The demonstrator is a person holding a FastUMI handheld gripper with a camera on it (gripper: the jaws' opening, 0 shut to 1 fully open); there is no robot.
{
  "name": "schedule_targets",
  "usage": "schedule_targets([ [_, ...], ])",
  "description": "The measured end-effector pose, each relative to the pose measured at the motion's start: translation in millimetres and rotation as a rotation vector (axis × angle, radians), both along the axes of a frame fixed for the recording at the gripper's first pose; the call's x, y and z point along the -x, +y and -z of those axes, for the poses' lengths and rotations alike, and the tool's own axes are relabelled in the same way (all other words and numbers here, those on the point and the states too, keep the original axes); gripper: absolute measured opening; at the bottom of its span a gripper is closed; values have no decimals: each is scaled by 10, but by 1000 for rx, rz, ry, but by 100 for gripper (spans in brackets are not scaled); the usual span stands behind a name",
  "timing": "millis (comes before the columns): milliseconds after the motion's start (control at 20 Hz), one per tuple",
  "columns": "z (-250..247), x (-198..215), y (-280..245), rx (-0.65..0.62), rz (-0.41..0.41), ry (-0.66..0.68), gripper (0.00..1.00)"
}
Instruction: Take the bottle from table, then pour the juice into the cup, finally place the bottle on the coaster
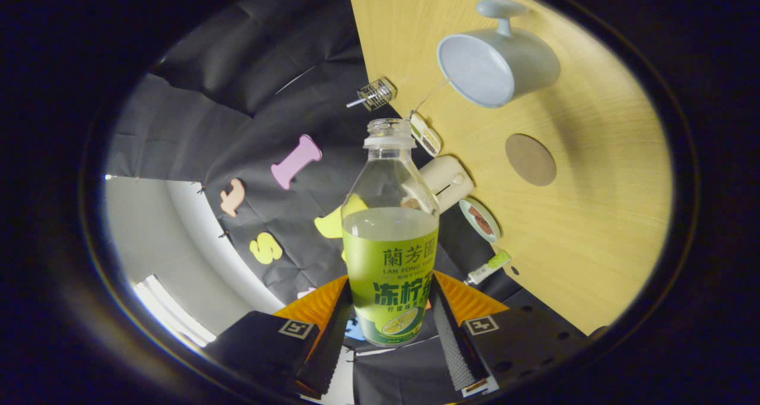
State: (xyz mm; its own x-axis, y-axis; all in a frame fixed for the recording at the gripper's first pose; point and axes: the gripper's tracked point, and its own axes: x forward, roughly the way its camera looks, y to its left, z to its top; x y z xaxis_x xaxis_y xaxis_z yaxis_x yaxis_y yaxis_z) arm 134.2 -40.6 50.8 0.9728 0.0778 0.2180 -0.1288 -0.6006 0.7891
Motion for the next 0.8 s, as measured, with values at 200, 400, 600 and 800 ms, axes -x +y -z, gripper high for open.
schedule_targets([
  [200, -32, 14, -15, -8, -7, -5, 77],
  [400, -38, 10, 2, -16, -15, -5, 77],
  [600, -19, 0, 25, 7, -21, 7, 77],
  [800, 31, 1, 61, 82, -29, 16, 77],
])
